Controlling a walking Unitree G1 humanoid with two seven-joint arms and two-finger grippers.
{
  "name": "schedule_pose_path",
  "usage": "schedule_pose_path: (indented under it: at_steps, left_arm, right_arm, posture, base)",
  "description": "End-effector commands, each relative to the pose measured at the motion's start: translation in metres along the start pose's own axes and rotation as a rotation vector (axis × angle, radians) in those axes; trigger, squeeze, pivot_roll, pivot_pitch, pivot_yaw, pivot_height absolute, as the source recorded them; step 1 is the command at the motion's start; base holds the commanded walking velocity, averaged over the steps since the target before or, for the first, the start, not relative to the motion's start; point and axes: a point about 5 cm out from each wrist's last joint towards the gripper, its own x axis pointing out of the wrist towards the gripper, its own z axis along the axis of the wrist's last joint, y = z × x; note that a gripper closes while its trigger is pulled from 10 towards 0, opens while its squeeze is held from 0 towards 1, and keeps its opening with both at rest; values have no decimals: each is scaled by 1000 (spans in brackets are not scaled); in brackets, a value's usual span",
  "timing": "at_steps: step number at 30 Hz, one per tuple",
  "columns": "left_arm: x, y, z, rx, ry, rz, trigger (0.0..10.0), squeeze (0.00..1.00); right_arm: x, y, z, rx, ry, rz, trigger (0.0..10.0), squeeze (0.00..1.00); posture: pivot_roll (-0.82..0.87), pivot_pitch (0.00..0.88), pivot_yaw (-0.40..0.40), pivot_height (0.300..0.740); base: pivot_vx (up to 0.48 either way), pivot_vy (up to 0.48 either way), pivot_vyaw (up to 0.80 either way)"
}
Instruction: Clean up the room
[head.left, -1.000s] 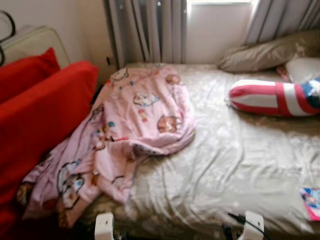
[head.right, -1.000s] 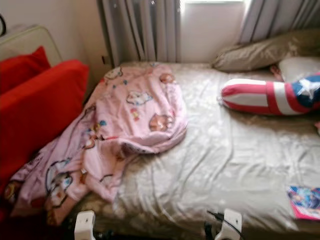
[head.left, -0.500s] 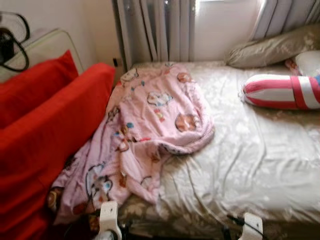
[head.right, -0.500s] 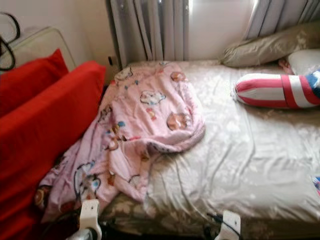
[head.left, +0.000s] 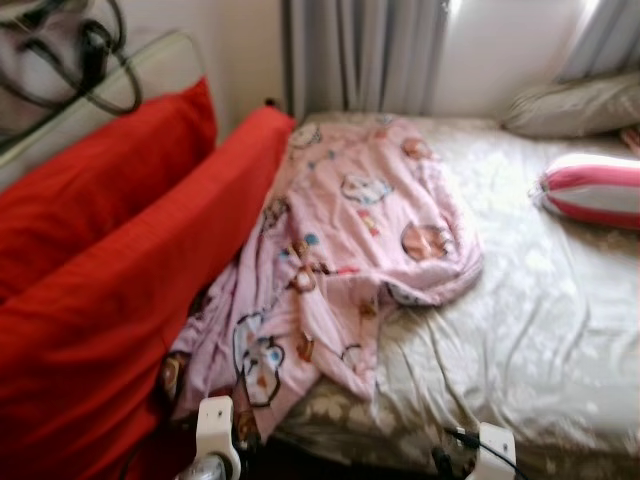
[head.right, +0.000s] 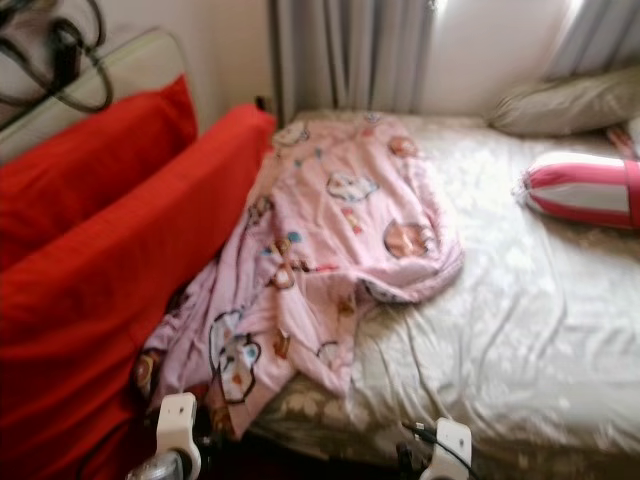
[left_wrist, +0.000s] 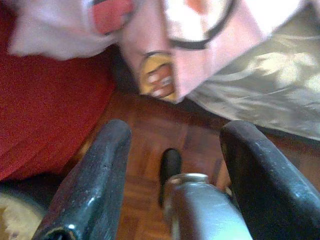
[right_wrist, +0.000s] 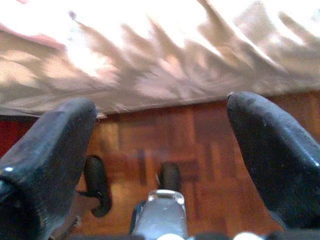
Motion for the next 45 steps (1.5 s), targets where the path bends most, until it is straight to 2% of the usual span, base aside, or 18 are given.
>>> schedule_pose_path:
  at_steps: [1,18,34,45]
  left_arm:
    - [0,-1,-2,3,9,-4,10000,0]
    - [0,0,0,2,1,-8,10000,0]
    - [0,-2,0,10,-2,-29,10000,0]
    - [0,-2,0,10,-2,-33,10000,0]
  right_arm:
    - [0,-2,0,1,-1,-6,10000,0]
    - [0,0,3,11,-15,-3,10000,0]
    - [0,-5,3,16,-13,-34,10000,0]
    - [0,-2,4,2,-21,-13,10000,0]
  posture:
    - [68,3,-8,740]
    - [70,18,-5,740]
    - [72,20,-9,740]
    - [72,18,-7,740]
  base:
    - [0,0,800]
    - [0,0,665]
    - [0,0,0]
    - [270,0,0]
